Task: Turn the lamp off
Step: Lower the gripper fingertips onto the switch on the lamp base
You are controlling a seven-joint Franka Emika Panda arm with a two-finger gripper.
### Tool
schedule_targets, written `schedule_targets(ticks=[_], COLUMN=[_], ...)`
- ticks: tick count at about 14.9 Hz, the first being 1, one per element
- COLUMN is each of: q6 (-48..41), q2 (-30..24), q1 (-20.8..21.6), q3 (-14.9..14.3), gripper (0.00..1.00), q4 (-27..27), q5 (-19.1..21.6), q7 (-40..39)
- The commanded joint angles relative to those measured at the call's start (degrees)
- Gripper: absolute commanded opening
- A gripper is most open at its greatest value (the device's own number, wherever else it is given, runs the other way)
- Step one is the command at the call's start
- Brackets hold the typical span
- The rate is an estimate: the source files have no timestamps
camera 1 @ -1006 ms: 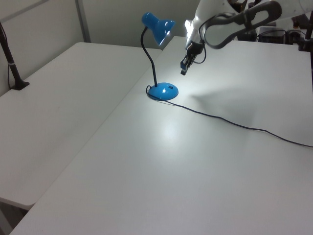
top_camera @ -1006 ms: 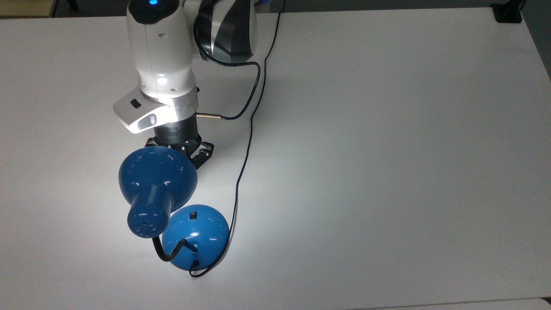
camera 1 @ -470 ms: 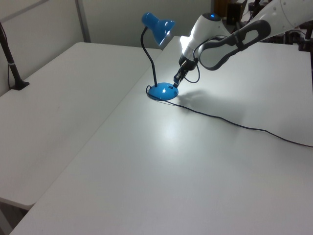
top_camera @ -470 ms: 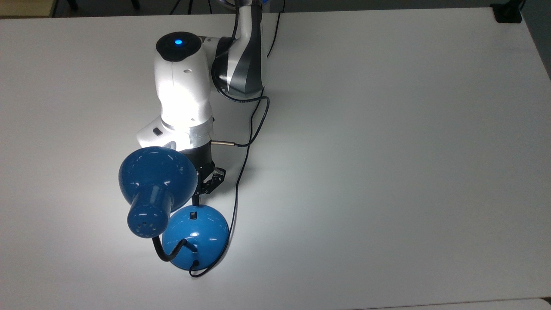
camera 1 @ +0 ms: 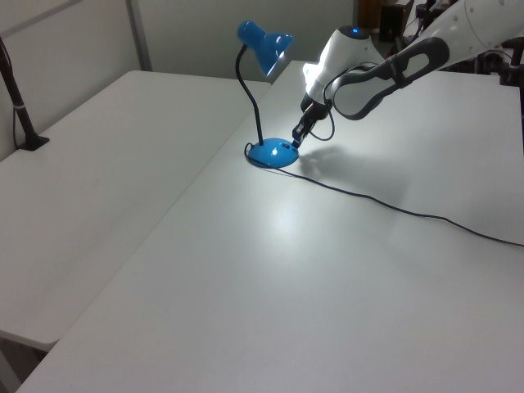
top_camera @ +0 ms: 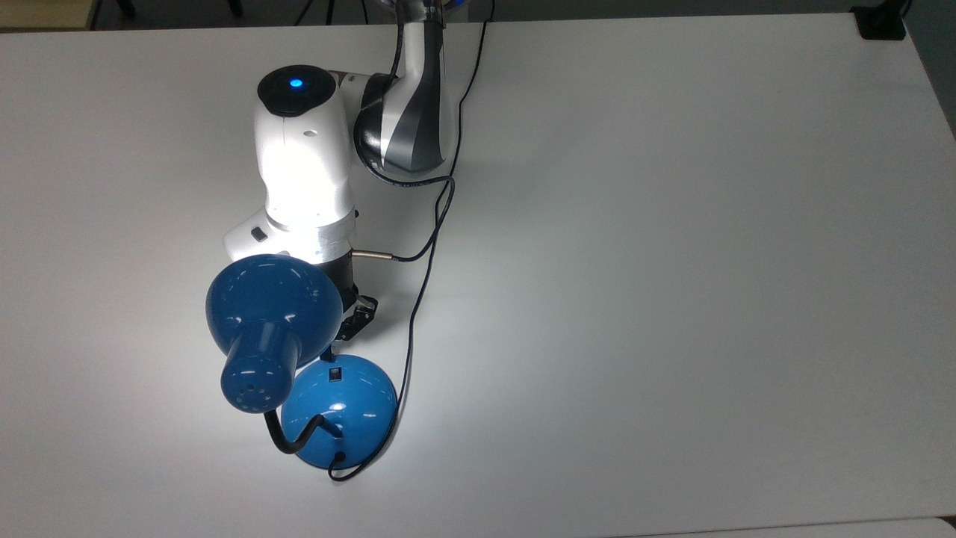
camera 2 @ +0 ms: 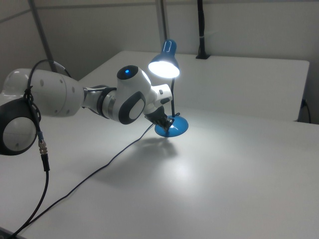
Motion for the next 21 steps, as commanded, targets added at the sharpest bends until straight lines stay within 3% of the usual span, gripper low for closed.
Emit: schedule_targets(ticks=[1, 5, 21], q6=[1.1, 1.0, 0.7], q2=[1.4, 4.5, 3.6], q1=[-0.6, -0.2, 0.0], q3=[0.6, 0.6, 1.0], gripper=[0.02, 0.02, 0.03], q4=[1.7, 5.5, 5.5], q5=[0.5, 0.9, 0.0], q7=[-1.0, 0.1, -1.9])
